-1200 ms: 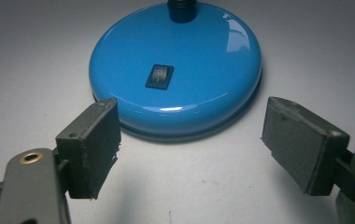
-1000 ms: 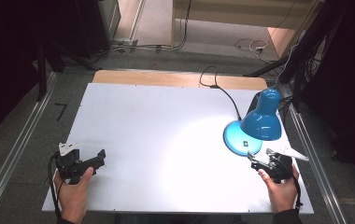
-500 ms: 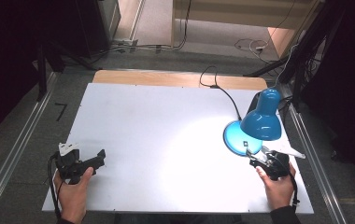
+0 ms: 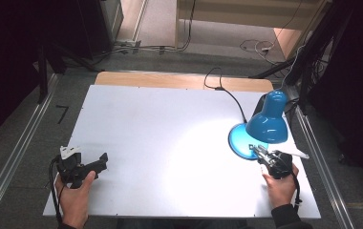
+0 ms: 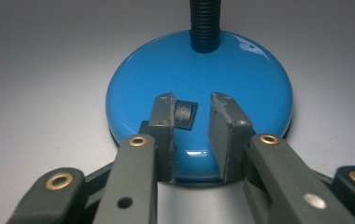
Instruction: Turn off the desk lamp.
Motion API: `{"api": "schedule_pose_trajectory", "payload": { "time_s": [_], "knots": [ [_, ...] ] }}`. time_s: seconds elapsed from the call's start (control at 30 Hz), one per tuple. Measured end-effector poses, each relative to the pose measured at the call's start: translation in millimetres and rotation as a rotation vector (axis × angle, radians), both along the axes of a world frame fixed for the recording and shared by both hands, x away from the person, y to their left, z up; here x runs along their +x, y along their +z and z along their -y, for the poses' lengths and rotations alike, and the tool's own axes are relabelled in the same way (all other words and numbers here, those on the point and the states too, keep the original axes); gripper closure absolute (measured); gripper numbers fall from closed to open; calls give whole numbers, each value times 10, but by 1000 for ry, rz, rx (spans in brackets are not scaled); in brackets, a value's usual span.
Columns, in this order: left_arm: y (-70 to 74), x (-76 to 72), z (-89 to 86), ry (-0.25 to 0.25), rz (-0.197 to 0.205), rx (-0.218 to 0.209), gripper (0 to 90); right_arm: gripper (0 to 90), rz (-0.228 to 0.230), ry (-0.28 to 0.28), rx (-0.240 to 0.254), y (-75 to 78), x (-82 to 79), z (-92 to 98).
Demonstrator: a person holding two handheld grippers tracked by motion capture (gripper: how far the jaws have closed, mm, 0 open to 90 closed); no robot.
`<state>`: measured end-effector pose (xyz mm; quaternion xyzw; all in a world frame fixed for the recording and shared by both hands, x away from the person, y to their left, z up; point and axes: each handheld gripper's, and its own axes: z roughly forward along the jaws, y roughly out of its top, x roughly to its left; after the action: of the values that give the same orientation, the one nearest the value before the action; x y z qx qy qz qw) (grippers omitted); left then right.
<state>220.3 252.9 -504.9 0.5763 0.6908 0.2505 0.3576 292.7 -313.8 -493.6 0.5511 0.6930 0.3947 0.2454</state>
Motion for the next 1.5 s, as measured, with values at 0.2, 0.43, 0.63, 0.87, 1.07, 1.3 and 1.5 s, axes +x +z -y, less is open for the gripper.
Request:
{"api": "schedule_pose_trajectory", "payload": {
  "time_s": [0.2,0.43,0.63,0.87,1.07,1.3,1.5],
  "knots": [
    [-2,1,-4,0,-1,-1,23,873,-1,3,-12,-6,48,-19],
    [-3,1,-4,-2,-2,0,23,874,0,10,-13,-17,73,-50],
    [-3,1,-4,-3,-3,0,23,874,-2,5,-15,-31,99,-68],
    [-4,3,-6,-3,-4,1,23,874,-8,6,-17,-47,117,-74],
    [-4,2,-6,-3,-2,1,23,875,-7,9,-12,-64,125,-73],
    [-5,4,-4,-6,-3,1,23,877,1,6,-14,-75,122,-75],
    [-5,2,-4,-5,-3,0,23,877,7,7,-18,-79,125,-74]
  ]
}}
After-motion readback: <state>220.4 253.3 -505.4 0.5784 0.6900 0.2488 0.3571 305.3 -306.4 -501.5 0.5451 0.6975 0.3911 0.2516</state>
